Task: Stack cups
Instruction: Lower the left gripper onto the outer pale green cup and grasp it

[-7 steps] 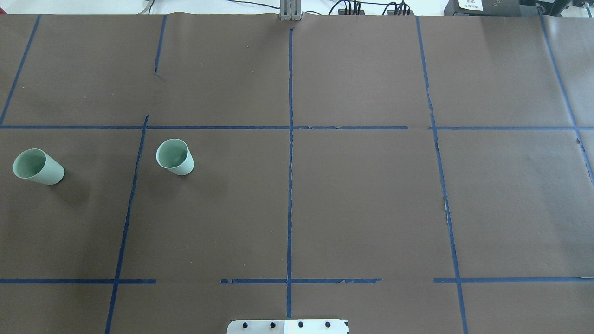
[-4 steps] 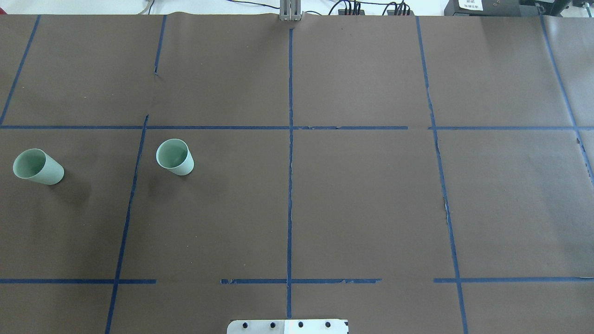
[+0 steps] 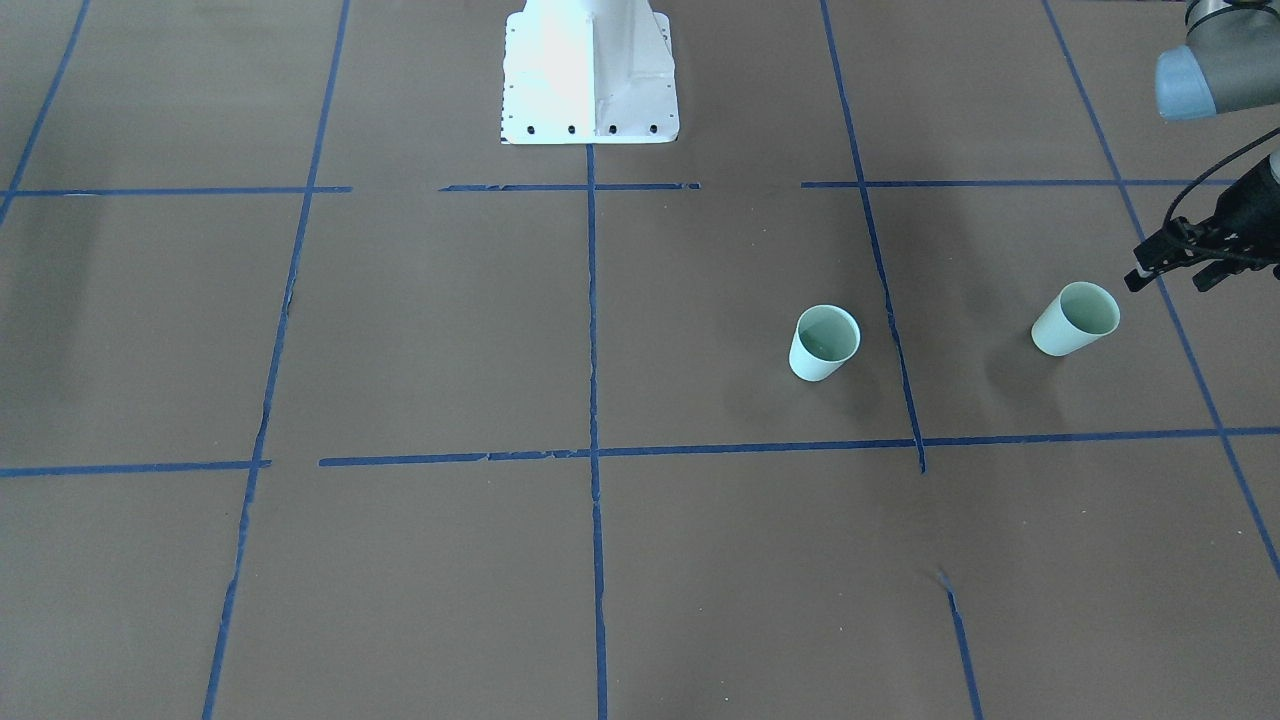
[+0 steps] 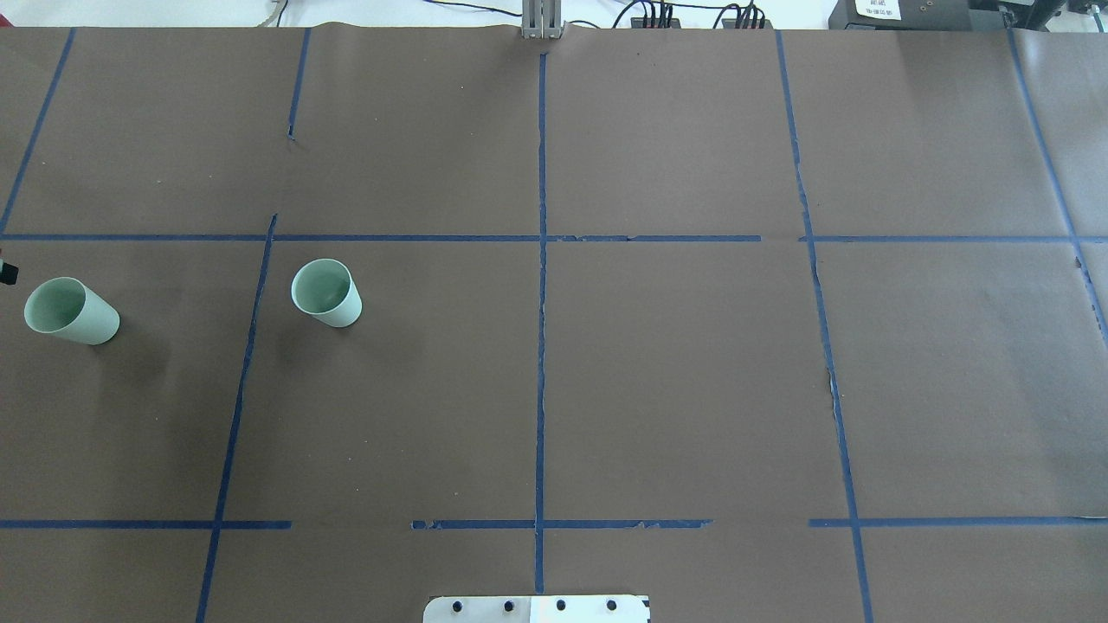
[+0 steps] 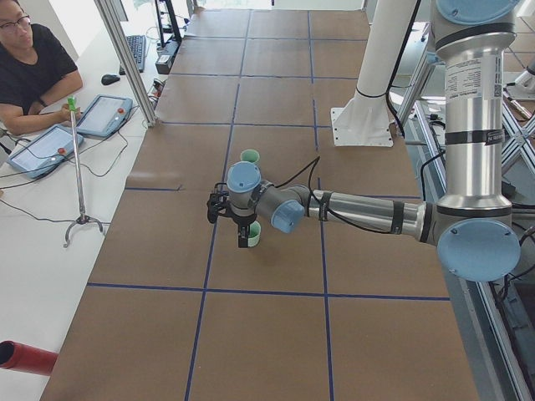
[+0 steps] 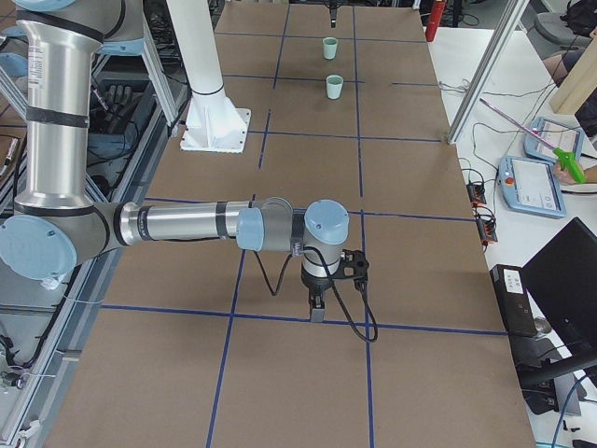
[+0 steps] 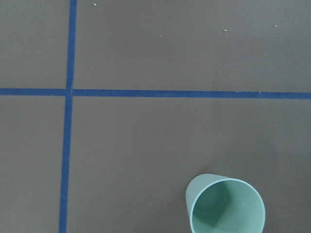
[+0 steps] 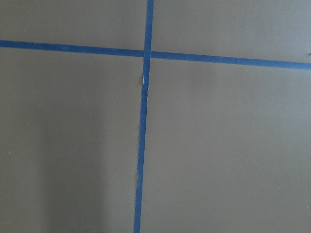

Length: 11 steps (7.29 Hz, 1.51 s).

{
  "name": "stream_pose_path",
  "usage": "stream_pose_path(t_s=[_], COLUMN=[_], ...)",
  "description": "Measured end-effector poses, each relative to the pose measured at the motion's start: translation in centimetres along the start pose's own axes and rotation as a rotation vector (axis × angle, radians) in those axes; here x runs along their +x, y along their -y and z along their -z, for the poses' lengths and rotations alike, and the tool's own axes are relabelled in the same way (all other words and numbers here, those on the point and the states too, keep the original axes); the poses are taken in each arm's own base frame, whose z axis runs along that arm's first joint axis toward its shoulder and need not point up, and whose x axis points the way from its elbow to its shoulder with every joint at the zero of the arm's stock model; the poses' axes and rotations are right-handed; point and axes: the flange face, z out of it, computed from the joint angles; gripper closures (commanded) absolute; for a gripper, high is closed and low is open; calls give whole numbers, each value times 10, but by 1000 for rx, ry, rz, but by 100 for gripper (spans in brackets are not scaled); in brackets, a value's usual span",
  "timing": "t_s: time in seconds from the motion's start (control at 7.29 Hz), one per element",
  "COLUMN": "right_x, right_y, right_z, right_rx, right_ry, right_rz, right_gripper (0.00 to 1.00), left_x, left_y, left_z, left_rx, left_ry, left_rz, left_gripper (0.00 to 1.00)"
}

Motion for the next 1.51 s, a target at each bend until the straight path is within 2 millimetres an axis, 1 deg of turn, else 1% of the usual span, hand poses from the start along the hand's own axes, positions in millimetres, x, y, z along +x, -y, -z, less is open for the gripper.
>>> stream_pose_path(t_s=[0.41, 0.55, 0.82, 0.96, 1.1, 1.24, 1.37, 1.51], right_x=[0, 0, 0, 0, 0, 0, 0, 0], right_y=[0, 0, 0, 0, 0, 0, 0, 0], right_z=[0, 0, 0, 0, 1, 1, 0, 0], right_rx=[1, 0, 0, 0, 1, 1, 1, 0], right_ry=[0, 0, 0, 0, 0, 1, 1, 0], right_rz=[0, 0, 0, 0, 0, 0, 0, 0], right_gripper=[0, 0, 0, 0, 0, 0, 0, 0], left_x=[3, 4, 1, -1, -1, -2, -3, -4], left_y=[-6, -7, -5, -4, -3, -2, -1, -1], left_z=[-35, -43, -51, -55, -58, -61, -64, -66], left_rx=[-50, -59, -59, -60, -62, -65, -69, -72], left_ry=[21, 25, 22, 22, 23, 24, 26, 27], left_rz=[-5, -10, -20, -22, -22, -22, -20, -19], left_gripper=[0, 0, 0, 3, 12, 27, 61, 88])
